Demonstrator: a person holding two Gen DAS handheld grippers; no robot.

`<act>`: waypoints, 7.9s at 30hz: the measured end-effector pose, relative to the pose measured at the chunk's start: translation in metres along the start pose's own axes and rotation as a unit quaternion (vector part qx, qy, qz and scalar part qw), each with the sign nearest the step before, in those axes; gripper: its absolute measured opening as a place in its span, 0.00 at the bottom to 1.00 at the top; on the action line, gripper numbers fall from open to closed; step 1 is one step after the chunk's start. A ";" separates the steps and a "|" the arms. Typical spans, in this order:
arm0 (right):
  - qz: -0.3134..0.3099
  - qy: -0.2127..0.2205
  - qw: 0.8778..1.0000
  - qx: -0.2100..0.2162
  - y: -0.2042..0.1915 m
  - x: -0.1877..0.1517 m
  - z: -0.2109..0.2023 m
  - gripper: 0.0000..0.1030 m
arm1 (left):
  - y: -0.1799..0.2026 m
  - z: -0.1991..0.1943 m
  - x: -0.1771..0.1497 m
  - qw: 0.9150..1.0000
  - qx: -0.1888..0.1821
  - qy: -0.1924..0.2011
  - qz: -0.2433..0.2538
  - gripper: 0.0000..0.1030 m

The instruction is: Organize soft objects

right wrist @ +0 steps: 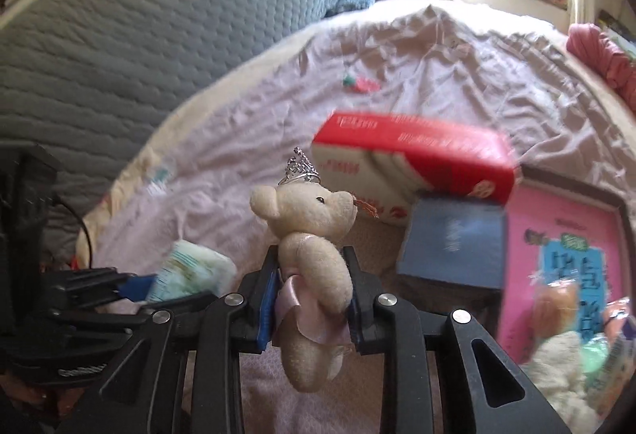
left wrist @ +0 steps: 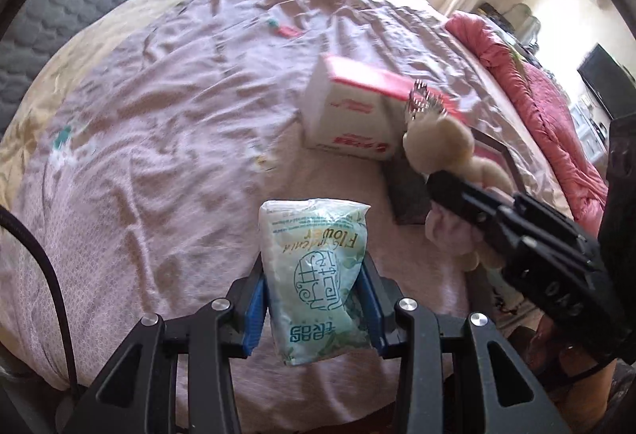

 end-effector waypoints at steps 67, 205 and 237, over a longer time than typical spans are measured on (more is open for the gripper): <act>0.172 0.066 0.979 -0.090 0.205 -0.071 -0.135 0.33 | 0.249 0.060 -0.001 0.984 -0.034 -0.016 0.172 0.41; 0.107 0.164 0.970 -0.147 0.042 -0.085 -0.230 0.79 | 0.138 -0.086 -0.051 0.990 0.055 0.094 0.091 0.80; 0.110 0.085 0.971 -0.197 0.064 -0.126 -0.195 0.80 | 0.131 -0.048 -0.075 0.992 0.069 0.063 0.090 0.80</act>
Point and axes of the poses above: each gripper's, at about its wrist camera, not at the fingertips, and z roughly the way its jaws point, y to its right, x to its top, the point moved 8 cm from there along z, roughly the way its jaws point, and after that the axes turned 9 degrees about x, right-handed, at the moved point
